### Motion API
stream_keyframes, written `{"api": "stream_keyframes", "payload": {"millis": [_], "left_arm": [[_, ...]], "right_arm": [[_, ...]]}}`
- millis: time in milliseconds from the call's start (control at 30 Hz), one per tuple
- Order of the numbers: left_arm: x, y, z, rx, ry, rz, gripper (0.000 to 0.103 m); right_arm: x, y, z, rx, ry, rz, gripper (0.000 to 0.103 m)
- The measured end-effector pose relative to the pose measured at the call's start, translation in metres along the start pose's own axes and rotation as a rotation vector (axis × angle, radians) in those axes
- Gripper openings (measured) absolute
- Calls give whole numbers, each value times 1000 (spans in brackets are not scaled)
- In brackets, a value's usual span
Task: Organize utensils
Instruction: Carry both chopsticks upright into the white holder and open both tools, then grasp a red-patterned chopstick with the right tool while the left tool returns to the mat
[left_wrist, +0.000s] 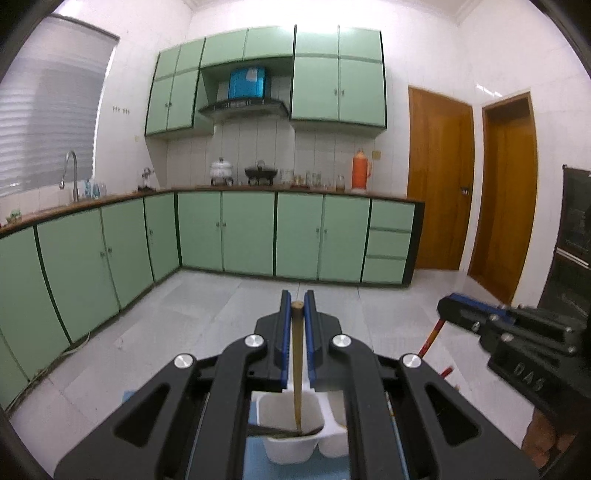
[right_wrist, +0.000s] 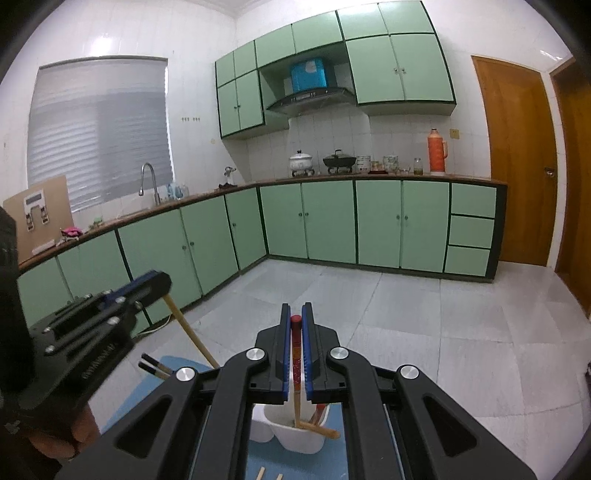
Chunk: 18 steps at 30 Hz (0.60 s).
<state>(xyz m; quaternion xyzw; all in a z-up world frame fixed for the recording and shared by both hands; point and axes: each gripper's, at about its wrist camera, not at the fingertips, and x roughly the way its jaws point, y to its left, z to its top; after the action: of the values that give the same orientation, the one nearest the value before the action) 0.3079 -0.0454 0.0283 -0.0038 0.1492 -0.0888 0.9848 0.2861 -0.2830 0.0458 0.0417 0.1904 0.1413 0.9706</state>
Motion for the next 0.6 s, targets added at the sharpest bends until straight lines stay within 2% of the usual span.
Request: {"api": "stream_keyframes", "payload": {"millis": [100,167,200,267,333,367,433,533,600], "left_arm": [[3,5,-9,-3,34,0,8],[0,8,-12,-4,39,0,16],[-3,10,-14,-5,39,0,25],[-9,12,-16,-9,35,-3,31],[-18,15,-17,-13,27,-2,44],[-26,17,-18,-19,13,-2,48],[-36,20,-19,-25,-6,-3,62],[-56,21,-23,-38,-32,-6,75],[-72,22,-30,-45,-39,-5,81]], "right_arm": [[-1,0,-6,5,9,-1,11],[-5,-1,-8,9,3,-5,13],[-8,-3,-9,13,-1,-7,16],[-16,-5,-10,20,-16,-11,25],[-25,-6,-11,24,-33,-21,35],[-31,-7,-12,27,-44,-30,39],[-42,-8,-14,31,-63,-42,54],[-65,-10,-23,40,-101,-69,70],[-79,-11,-30,49,-118,-80,75]]}}
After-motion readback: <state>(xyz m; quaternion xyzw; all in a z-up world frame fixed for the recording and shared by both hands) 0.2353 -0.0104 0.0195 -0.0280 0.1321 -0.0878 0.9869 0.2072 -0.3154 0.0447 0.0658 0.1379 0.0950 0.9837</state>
